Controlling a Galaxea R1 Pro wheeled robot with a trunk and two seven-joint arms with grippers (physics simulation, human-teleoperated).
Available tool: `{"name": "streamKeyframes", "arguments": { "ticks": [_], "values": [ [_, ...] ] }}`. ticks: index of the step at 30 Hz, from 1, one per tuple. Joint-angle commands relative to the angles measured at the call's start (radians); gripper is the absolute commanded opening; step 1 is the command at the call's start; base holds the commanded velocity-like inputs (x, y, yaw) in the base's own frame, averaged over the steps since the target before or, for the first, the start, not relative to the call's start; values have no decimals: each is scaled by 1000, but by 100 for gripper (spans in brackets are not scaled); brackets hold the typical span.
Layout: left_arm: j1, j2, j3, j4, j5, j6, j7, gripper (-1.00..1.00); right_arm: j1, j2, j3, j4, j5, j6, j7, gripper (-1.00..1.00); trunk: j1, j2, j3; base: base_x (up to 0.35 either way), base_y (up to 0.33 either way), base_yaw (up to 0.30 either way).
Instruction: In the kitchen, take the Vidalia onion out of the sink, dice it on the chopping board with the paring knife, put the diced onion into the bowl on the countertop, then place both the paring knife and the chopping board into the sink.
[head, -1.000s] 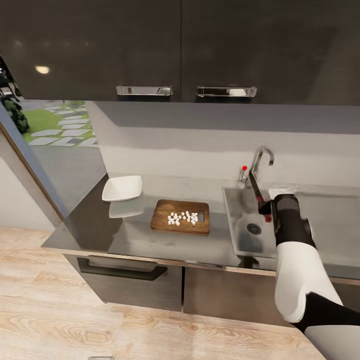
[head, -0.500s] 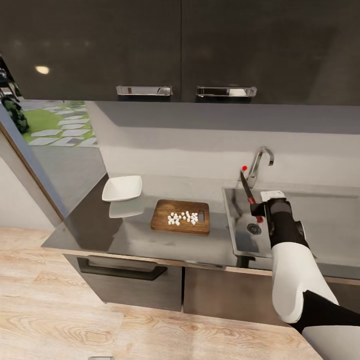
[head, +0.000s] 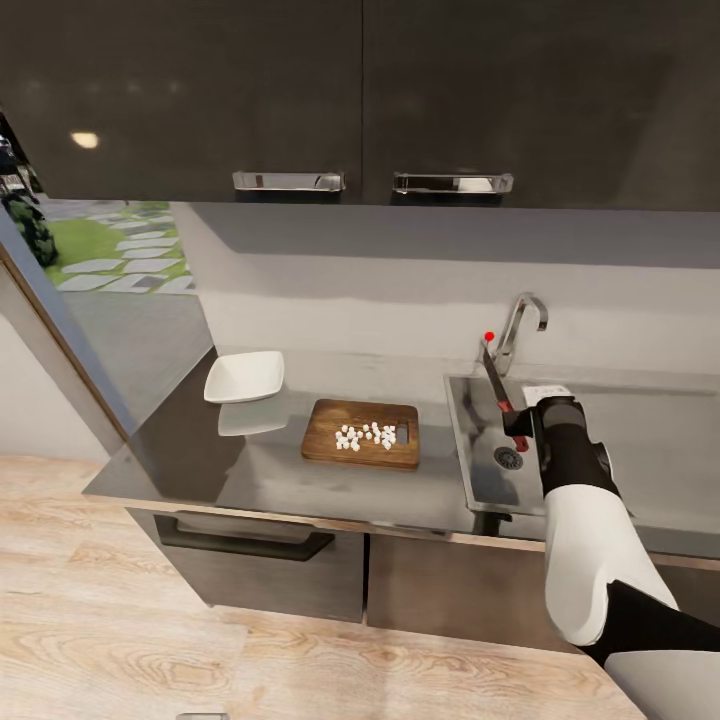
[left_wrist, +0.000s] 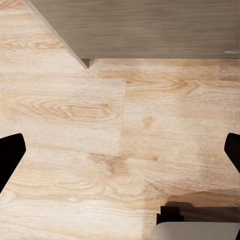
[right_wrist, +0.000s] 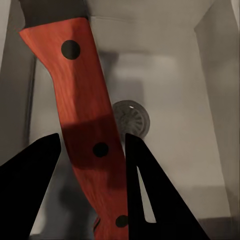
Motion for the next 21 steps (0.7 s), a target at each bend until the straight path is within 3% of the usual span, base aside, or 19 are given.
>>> {"name": "streamKeyframes", "arguments": {
  "ticks": [1, 21],
  "values": [
    [-1, -1, -9, 3, 6, -5, 2, 100, -1, 0, -6, -1, 10, 7, 9, -100, 1, -2, -2, 0, 0, 0],
    [-1, -1, -9, 3, 6, -5, 2, 100, -1, -14, -14, -2, 10, 17, 10, -100, 1, -2, -17, 0, 0, 0]
  ]
}}
